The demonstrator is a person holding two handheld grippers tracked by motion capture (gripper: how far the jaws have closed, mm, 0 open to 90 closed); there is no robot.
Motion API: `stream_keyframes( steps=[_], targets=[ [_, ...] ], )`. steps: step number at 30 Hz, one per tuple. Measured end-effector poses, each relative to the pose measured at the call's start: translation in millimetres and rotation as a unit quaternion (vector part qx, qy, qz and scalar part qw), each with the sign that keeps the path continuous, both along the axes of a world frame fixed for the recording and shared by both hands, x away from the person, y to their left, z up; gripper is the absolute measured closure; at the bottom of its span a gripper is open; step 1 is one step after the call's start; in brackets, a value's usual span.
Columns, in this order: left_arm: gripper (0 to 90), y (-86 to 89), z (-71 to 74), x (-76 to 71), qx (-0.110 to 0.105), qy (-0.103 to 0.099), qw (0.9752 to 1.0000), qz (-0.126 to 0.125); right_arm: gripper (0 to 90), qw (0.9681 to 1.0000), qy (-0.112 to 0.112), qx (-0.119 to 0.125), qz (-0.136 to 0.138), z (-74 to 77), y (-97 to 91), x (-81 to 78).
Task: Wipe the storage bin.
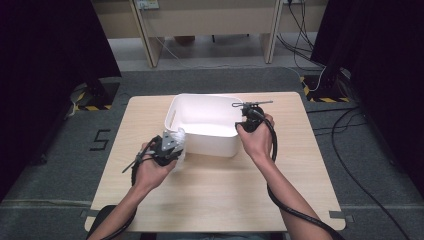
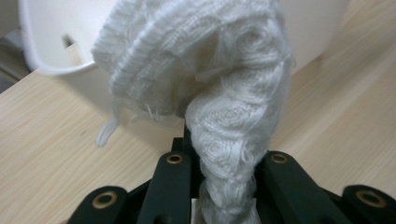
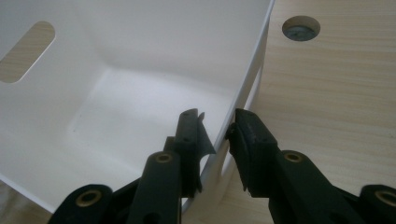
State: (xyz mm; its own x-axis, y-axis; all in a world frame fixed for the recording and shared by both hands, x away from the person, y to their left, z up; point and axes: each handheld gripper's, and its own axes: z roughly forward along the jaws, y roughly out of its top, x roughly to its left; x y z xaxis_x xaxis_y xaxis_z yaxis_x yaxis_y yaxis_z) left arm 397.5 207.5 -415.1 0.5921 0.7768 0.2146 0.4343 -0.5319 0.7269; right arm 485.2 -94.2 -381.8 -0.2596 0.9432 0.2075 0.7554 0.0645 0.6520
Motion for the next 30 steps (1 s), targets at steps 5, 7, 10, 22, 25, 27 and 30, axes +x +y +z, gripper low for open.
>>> stream_keyframes(
  steps=[5, 7, 10, 22, 25, 27, 30],
  targets=[
    [78.7, 34.2, 0.2, 1.2, 0.002, -0.004, 0.9989, 0.046, 76.9, 1.0, 0.004, -0.004, -0.003, 1.6, -2.4, 1.6],
    [78.7, 46.6, -1.3, 4.0, 0.002, -0.001, 0.9981, 0.061, 79.8, 0.9999, 0.003, -0.01, 0.0, 2.0, -3.9, 2.1],
    [78.7, 59.9, -2.5, 9.2, 0.005, 0.001, 0.9968, 0.079, 84.9, 0.9998, 0.005, -0.018, 0.006, 3.9, -6.1, 2.2],
    [78.5, 66.3, -8.7, 42.7, -0.002, -0.002, 0.9955, 0.094, 84.2, 0.9986, -0.04, 0.012, 0.034, 27.4, -24.6, -32.4],
    [78.5, 65.5, -10.7, 46.2, -0.005, -0.001, 0.9957, 0.092, 87.3, 0.9984, -0.037, 0.025, 0.034, 30.9, -32.3, -42.7],
    [78.5, 66.0, -11.8, 49.3, -0.008, 0.0, 0.9961, 0.088, 89.1, 0.9987, -0.03, 0.025, 0.032, 29.8, -36.6, -47.8],
    [78.4, 67.5, -12.6, 56.4, -0.008, 0.001, 0.9969, 0.079, 89.9, 0.9988, -0.015, 0.022, 0.041, 24.5, -36.4, -55.2]
  ],
)
